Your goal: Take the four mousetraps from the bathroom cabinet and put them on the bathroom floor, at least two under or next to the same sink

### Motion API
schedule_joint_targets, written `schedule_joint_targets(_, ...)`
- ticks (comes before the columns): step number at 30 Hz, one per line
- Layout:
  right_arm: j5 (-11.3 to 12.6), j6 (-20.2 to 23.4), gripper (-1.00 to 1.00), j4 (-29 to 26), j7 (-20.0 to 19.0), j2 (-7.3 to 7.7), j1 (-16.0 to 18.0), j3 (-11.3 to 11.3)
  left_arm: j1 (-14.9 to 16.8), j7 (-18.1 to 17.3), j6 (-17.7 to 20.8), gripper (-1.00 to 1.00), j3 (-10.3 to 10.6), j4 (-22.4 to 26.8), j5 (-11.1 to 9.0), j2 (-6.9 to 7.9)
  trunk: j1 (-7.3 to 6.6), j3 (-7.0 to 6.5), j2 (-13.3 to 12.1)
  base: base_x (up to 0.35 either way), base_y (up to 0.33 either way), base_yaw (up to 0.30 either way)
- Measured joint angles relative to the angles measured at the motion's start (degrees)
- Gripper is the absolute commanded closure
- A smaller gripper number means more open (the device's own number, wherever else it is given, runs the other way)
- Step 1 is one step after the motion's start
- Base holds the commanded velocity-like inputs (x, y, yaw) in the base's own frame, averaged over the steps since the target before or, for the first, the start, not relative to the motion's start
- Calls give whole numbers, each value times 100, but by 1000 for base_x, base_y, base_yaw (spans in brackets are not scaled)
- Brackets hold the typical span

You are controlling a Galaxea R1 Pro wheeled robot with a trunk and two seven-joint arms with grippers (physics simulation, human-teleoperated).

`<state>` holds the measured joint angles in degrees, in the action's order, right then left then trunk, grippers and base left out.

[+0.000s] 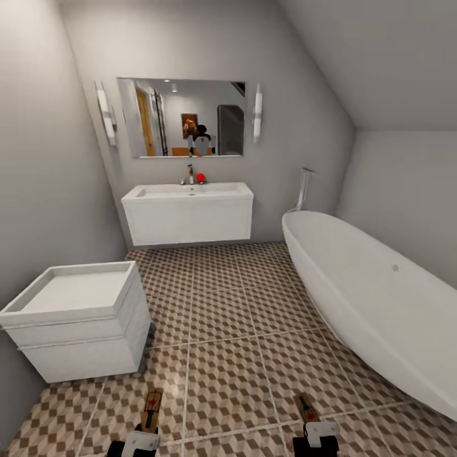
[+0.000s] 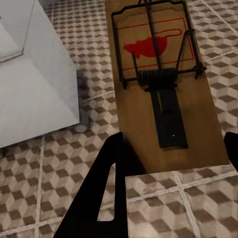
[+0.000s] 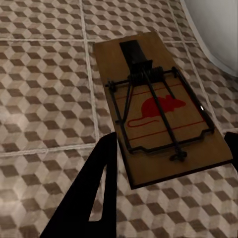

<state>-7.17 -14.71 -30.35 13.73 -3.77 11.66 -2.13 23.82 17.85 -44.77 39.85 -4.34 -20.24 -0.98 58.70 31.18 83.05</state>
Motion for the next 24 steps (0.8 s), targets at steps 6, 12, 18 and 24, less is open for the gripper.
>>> schedule_joint_targets(6,0,1,100,-2,-3,-2,-1,1,1,0,1,100,0,-1,1,-1,0,0,0,340,0,50)
schedule_joint_targets(12,0,1,100,-2,0,-2,-1,1,1,0,1,100,0,-1,1,-1,0,0,0,339,0,24)
schedule_joint_targets(18,0,0,100,-1,-2,-1,-1,1,1,0,1,100,0,-1,1,-1,0,0,0,339,0,75)
schedule_joint_targets(24,0,1,100,-2,-3,-2,-1,-1,1,0,1,100,0,-1,1,-1,0,0,0,339,0,53)
